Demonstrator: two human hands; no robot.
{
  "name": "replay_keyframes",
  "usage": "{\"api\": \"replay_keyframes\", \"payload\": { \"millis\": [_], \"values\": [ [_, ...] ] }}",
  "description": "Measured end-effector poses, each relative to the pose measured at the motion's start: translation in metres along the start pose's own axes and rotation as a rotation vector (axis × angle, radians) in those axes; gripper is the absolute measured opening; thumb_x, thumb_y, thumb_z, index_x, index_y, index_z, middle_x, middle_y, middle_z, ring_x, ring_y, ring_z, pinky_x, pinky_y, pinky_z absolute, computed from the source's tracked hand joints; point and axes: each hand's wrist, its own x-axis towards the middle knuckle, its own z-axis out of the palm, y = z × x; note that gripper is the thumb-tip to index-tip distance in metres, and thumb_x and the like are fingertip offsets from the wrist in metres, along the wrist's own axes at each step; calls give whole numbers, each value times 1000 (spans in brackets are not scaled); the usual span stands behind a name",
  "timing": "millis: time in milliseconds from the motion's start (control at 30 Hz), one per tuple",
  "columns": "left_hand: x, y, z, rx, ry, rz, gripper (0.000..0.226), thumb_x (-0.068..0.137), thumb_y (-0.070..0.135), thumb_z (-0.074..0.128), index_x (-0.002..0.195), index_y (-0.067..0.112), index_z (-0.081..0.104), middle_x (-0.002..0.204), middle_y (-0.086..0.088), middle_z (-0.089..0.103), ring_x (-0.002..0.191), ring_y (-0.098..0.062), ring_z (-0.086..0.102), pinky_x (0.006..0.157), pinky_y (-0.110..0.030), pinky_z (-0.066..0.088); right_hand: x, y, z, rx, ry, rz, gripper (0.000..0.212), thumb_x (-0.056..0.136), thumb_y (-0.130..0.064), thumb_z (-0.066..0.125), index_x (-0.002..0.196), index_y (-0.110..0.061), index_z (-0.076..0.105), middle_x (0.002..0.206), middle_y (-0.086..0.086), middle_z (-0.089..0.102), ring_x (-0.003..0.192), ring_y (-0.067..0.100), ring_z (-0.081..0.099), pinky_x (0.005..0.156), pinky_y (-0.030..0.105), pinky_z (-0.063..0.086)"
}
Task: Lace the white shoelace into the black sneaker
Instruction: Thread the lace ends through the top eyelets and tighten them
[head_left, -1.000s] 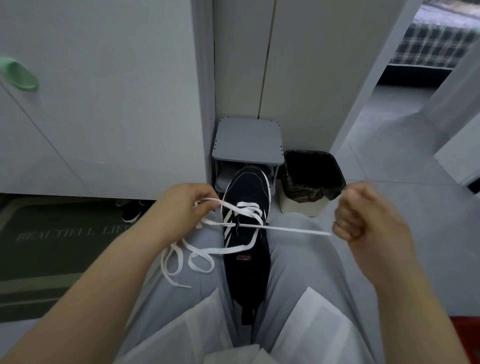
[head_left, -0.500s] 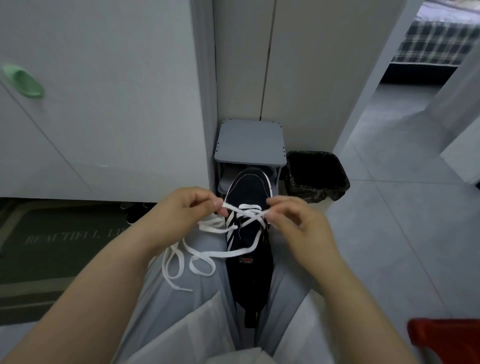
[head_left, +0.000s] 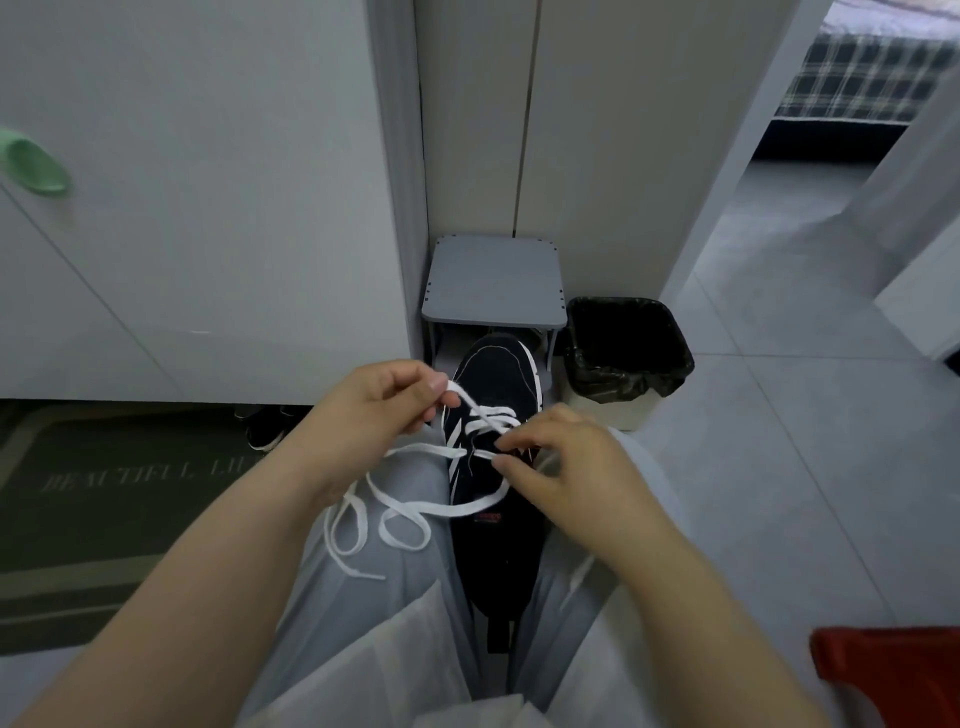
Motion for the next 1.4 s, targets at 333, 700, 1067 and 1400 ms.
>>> {"api": "replay_keyframes", "payload": {
  "millis": [333, 700, 1067, 1400],
  "values": [
    [7, -4, -3, -219, 18, -66, 28, 91, 27, 45, 69, 15, 60, 63, 7, 55, 67, -7, 48, 67, -17, 40, -3, 4, -22, 1054, 256, 227, 19, 93, -8, 48, 74, -11, 52, 96, 0, 72, 88, 13, 68, 79, 24, 51],
    [9, -47, -1, 618, 64, 0, 27, 82, 43, 61, 64, 25, 52, 77, 2, 54, 81, -22, 48, 75, -34, 40, -11, 23, -18, 61, 121, 122, 12, 84, -32, 64, 73, -30, 59, 66, -12, 48, 60, 3, 45, 57, 18, 36],
    [-5, -44, 34, 718, 59, 277, 67, 71, 47, 70, 129, 31, 41, 122, 9, 46, 114, -11, 43, 99, -29, 30, -9, 12, -28, 351, 246, 144, 23, 78, -21, 71, 60, -35, 66, 74, -6, 45, 65, -2, 45, 62, 7, 35],
    [-6, -53, 28, 574, 43, 251, 67, 75, 21, 71, 132, 25, 36, 115, 6, 50, 97, -8, 52, 92, -29, 43, -21, 40, -48, 633, 468, 402, 21, 87, -16, 61, 66, -19, 64, 71, -5, 63, 69, 13, 59, 70, 23, 45]
  ]
}}
